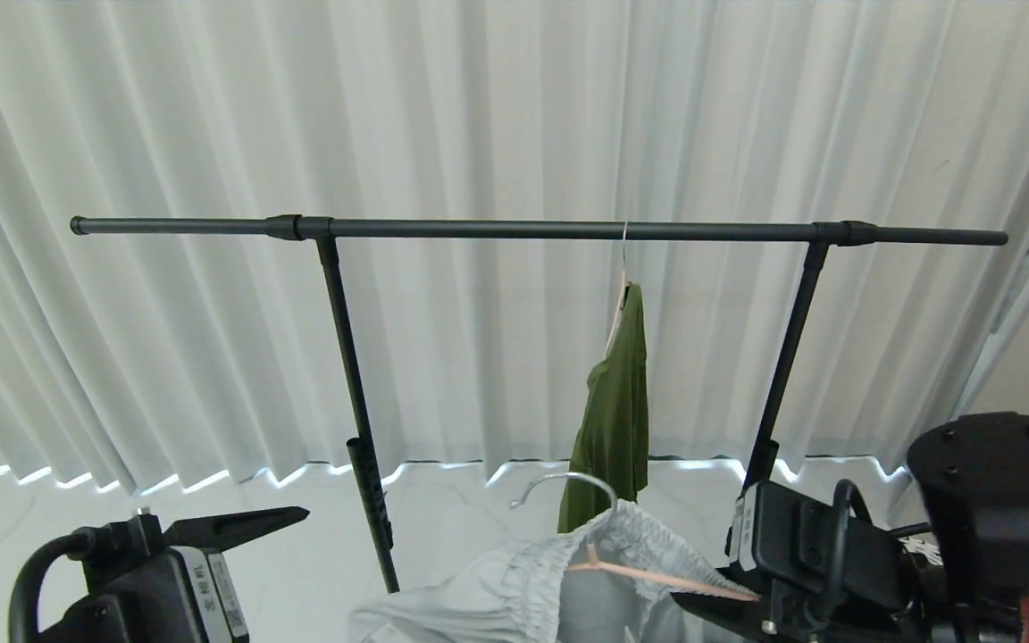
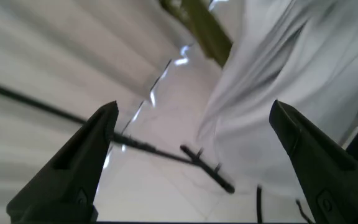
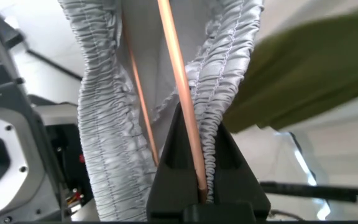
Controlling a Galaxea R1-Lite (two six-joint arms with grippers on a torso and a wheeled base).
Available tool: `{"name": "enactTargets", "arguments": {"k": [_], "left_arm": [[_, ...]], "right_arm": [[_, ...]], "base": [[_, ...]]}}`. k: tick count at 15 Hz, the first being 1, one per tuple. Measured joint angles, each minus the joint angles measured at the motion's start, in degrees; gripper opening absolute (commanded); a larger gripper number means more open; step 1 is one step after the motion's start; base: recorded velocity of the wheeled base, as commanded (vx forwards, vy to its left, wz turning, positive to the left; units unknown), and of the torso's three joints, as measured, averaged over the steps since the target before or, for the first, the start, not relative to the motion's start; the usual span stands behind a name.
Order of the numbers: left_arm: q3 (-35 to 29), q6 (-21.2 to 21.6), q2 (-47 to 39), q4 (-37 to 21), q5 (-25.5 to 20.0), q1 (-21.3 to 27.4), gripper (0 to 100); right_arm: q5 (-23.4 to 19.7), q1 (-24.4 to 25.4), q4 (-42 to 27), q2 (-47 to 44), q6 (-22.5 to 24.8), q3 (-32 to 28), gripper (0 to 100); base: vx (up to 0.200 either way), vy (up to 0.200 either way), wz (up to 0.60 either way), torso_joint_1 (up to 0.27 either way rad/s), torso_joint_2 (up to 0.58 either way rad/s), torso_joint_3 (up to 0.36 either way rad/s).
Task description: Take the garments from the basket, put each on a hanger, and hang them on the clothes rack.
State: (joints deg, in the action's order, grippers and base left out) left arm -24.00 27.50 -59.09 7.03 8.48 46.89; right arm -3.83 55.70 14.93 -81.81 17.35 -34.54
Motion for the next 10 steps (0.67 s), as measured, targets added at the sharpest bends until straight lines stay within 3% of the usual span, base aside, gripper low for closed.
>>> {"name": "enactTargets", "arguments": {"k": [4, 8, 10], "left_arm": [[3.7, 0.0, 0.1, 0.0, -0.1, -8.5, 100], [4.2, -2.6, -5.5, 1.9, -0.4, -11.0, 100], [4.5, -3.1, -8.1, 2.0, -3.2, -11.2, 100]], "right_arm": [[0.0, -3.8, -2.6, 5.9, 0.1, 0.6, 0], [-0.4, -4.2, -2.6, 10.2, 0.1, 0.5, 0], [-0.4, -3.3, -2.6, 11.6, 0.1, 0.3, 0]], "base": [[0.000, 0.000, 0.00, 0.000, 0.00, 0.000], [0.000, 0.000, 0.00, 0.000, 0.00, 0.000], [0.000, 0.000, 0.00, 0.000, 0.00, 0.000]]}}
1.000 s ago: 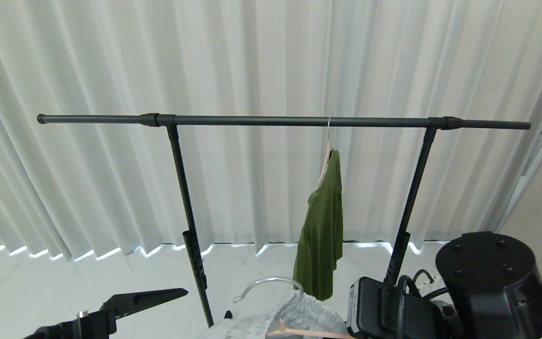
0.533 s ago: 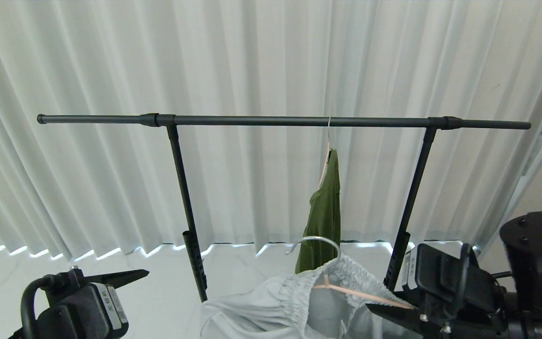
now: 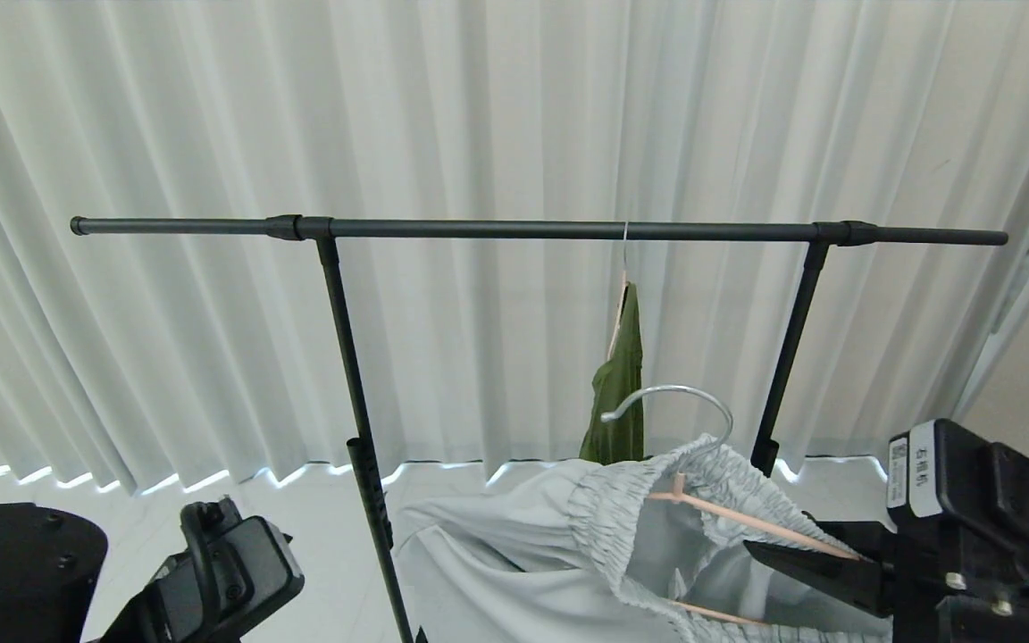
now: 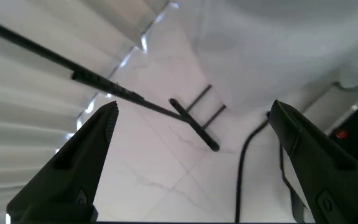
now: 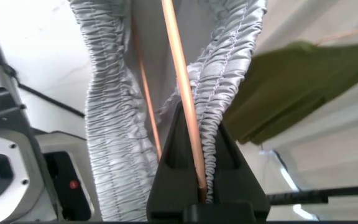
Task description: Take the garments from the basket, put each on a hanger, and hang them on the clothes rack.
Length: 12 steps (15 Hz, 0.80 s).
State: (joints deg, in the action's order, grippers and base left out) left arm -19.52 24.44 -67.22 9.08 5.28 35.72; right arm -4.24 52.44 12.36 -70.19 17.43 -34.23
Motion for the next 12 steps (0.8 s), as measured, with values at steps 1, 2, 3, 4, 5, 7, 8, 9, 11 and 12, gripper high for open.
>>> {"name": "enactTargets", "arguments": {"k": [1, 2, 3, 4, 5, 7, 8, 9, 11, 12], "left_arm": [[0.0, -0.1, -1.2, 0.0, -0.8, -0.2, 100], [0.1, -0.2, -2.2, 0.1, -0.9, -0.8, 100], [0.1, -0.4, -2.9, 0.2, -1.0, -1.8, 100], [0.1, -1.2, -3.3, 0.7, -1.2, -3.0, 100], [0.0, -1.7, -3.5, 0.9, -1.3, -3.7, 100], [0.1, -2.6, -3.4, 0.9, -2.0, -4.1, 100], [0.2, -2.7, -3.2, 0.9, -3.9, -4.1, 0], [0.4, -2.6, -2.9, 0.9, -5.7, -4.1, 0], [0.7, -2.6, -2.5, 0.9, -6.0, -4.2, 0], [0.8, -2.6, -2.6, 0.9, -5.9, -4.5, 0]], "right_arm": [[0.1, 0.9, -0.1, 0.7, 0.0, -0.1, 0], [0.1, 1.3, -0.1, 1.3, 0.0, -0.1, 0], [0.1, 1.6, -0.1, 1.6, 0.0, -0.1, 0], [0.1, 2.0, -0.1, 1.8, 0.0, -0.2, 0], [0.2, 2.7, -0.1, 2.0, 0.0, -0.4, 0], [0.2, 4.0, -0.1, 2.1, -0.2, -0.9, 0], [0.2, 4.4, -0.1, 2.1, -0.2, -1.0, 0], [0.2, 4.6, -0.1, 2.1, -0.2, -1.1, 0], [0.3, 4.7, -0.2, 2.1, -0.2, -1.1, 0], [0.3, 4.7, -0.2, 2.2, -0.3, -0.9, 0]], "base": [[0.000, 0.000, 0.00, 0.000, 0.00, 0.000], [0.000, 0.000, 0.00, 0.000, 0.00, 0.000], [0.000, 0.000, 0.00, 0.000, 0.00, 0.000], [0.000, 0.000, 0.00, 0.000, 0.00, 0.000], [0.000, 0.000, 0.00, 0.000, 0.00, 0.000], [0.000, 0.000, 0.00, 0.000, 0.00, 0.000], [0.000, 0.000, 0.00, 0.000, 0.00, 0.000], [0.000, 0.000, 0.00, 0.000, 0.00, 0.000], [0.000, 0.000, 0.00, 0.000, 0.00, 0.000], [0.000, 0.000, 0.00, 0.000, 0.00, 0.000]]}}
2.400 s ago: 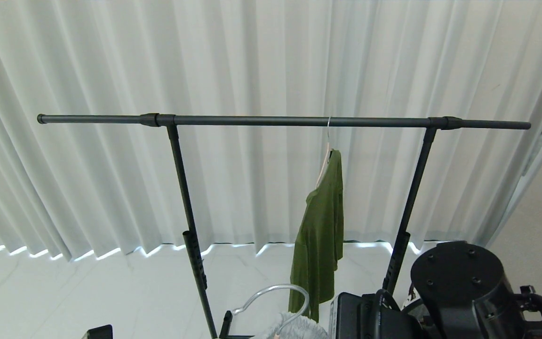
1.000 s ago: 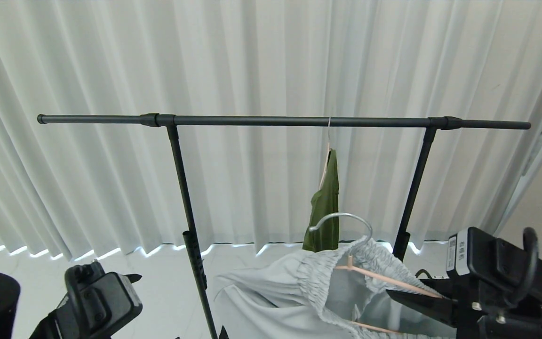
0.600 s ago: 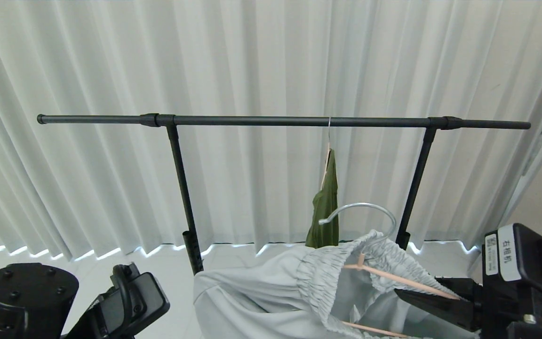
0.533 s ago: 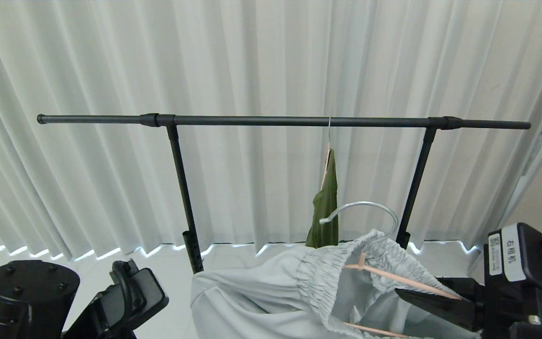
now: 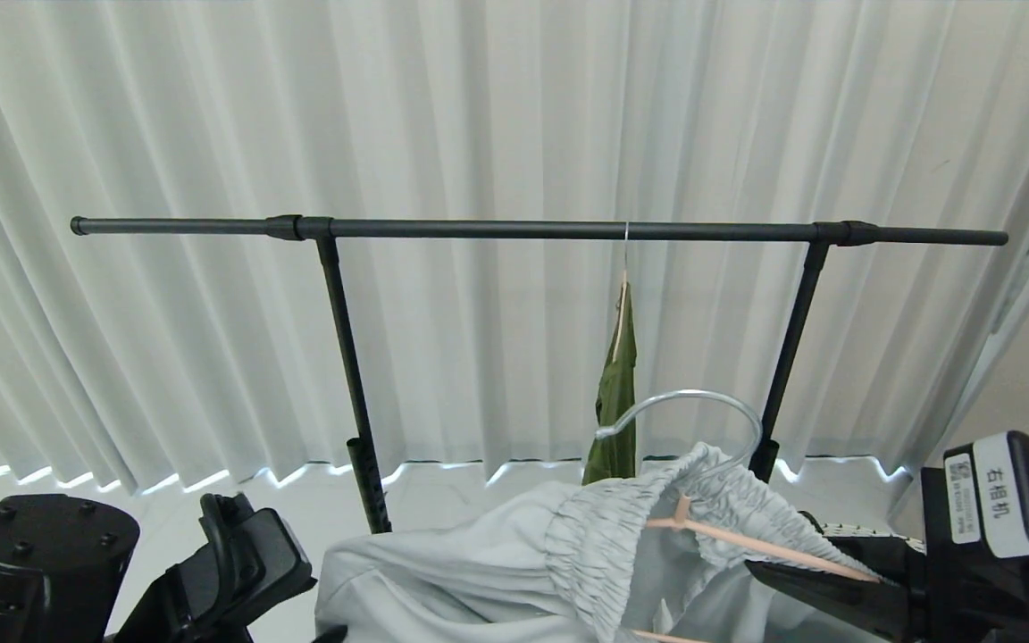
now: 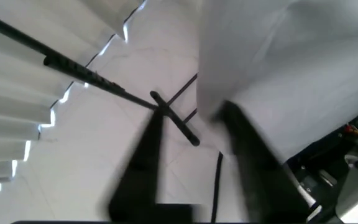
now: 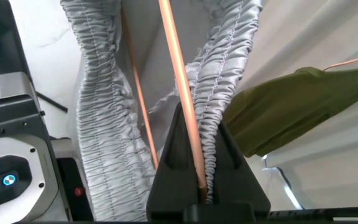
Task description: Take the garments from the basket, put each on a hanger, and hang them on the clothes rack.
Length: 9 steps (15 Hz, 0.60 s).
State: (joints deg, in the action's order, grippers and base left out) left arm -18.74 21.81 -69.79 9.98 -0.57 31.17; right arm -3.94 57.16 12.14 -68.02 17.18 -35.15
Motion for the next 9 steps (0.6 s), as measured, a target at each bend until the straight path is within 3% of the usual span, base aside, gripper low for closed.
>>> {"name": "enactTargets", "arguments": {"k": [2, 7, 9], "left_arm": [[0.1, 0.0, 0.0, 0.0, 0.9, -2.3, 0], [1.0, 0.0, 0.2, 0.0, 4.2, -16.3, 0], [1.6, 0.4, 1.3, 0.0, 3.9, -16.7, 0]], "right_arm": [[0.5, -0.2, 0.0, 0.0, -0.1, 0.2, 0], [1.9, -1.6, 0.0, 0.3, -0.2, 1.0, 0], [1.9, -1.8, 0.0, 0.3, -0.2, 0.9, 0]], "base": [[0.000, 0.000, 0.00, 0.000, 0.00, 0.000], [0.000, 0.000, 0.00, 0.000, 0.00, 0.000], [0.000, 0.000, 0.00, 0.000, 0.00, 0.000]]}}
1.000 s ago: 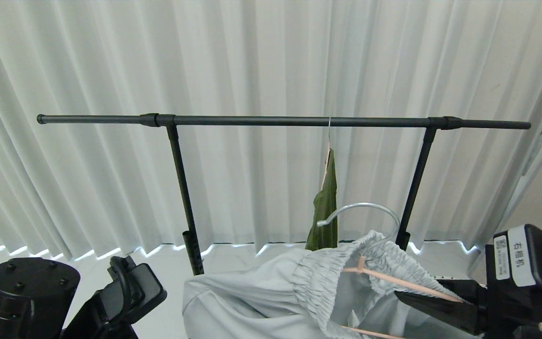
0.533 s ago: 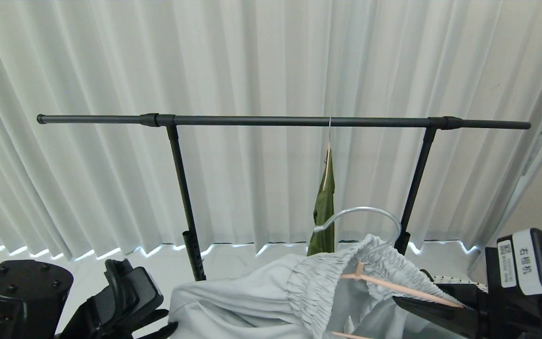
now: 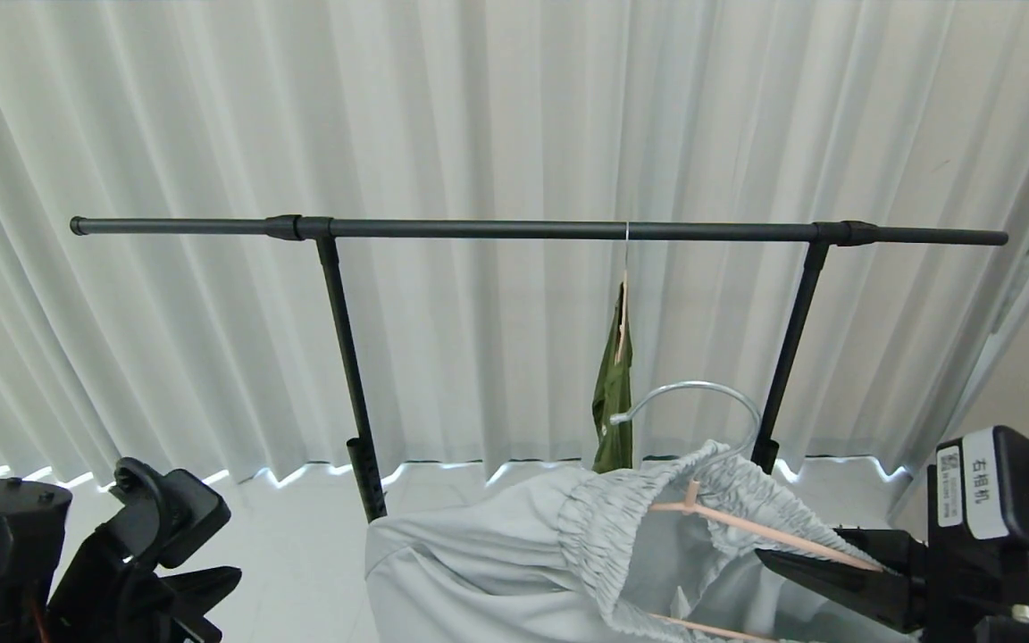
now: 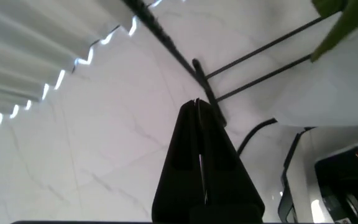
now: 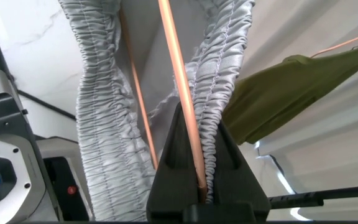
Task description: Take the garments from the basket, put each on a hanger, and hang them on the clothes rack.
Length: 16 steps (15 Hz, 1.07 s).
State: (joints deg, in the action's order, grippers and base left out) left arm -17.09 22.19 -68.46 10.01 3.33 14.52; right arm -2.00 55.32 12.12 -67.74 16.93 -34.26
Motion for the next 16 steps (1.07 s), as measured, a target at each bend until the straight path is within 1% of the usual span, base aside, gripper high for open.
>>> {"name": "enactTargets", "arguments": {"k": [2, 3, 4, 6, 7, 8, 10, 12, 13, 14, 16], "left_arm": [[0.5, 0.1, 1.2, 0.0, -0.3, 3.8, 0], [0.8, 0.2, 1.7, 0.0, -0.4, 6.4, 0], [1.0, 0.3, 2.1, 0.0, -0.4, 9.0, 100], [1.2, 0.2, 2.6, 0.1, -0.4, 13.8, 100], [1.2, 0.1, 2.7, 0.7, -0.4, 15.3, 100], [1.1, -0.1, 2.7, 2.6, -0.5, 16.4, 100], [1.1, -0.4, 2.0, 6.2, -1.3, 17.3, 100], [1.2, -0.4, 1.1, 8.1, -5.8, 17.5, 100], [1.2, -0.4, 0.7, 8.2, -6.7, 17.5, 100], [1.2, -0.4, 0.4, 8.2, -6.9, 17.5, 0], [1.0, -0.5, -0.2, 8.3, -6.9, 17.4, 0]], "right_arm": [[0.0, -0.1, 0.1, 0.0, -0.1, -0.1, 0], [0.0, -0.1, 0.0, 0.0, -0.3, -0.2, 0], [0.0, -0.1, 0.1, 0.0, -0.4, -0.3, 0], [0.0, -0.1, 0.1, 0.0, -0.4, -0.6, 0], [0.0, -0.1, 0.1, 0.0, -0.4, -0.8, 0], [0.0, 0.0, 0.1, 0.0, -0.4, -1.0, 0], [-0.2, 0.2, 0.1, 0.0, -0.5, -1.1, 0], [-0.2, 0.3, 0.1, 0.1, -0.6, -1.3, 0], [-0.3, 0.3, 0.1, 0.1, -0.6, -1.3, 0], [-0.3, 0.4, 0.1, 0.1, -0.6, -1.3, 0], [-0.3, 1.3, 0.1, 0.2, -0.6, -1.3, 0]], "base": [[0.000, 0.000, 0.00, 0.000, 0.00, 0.000], [0.000, 0.000, 0.00, 0.000, 0.00, 0.000], [0.000, 0.000, 0.00, 0.000, 0.00, 0.000], [0.000, 0.000, 0.00, 0.000, 0.00, 0.000], [0.000, 0.000, 0.00, 0.000, 0.00, 0.000], [0.000, 0.000, 0.00, 0.000, 0.00, 0.000], [0.000, 0.000, 0.00, 0.000, 0.00, 0.000], [0.000, 0.000, 0.00, 0.000, 0.00, 0.000], [0.000, 0.000, 0.00, 0.000, 0.00, 0.000], [0.000, 0.000, 0.00, 0.000, 0.00, 0.000], [0.000, 0.000, 0.00, 0.000, 0.00, 0.000]]}}
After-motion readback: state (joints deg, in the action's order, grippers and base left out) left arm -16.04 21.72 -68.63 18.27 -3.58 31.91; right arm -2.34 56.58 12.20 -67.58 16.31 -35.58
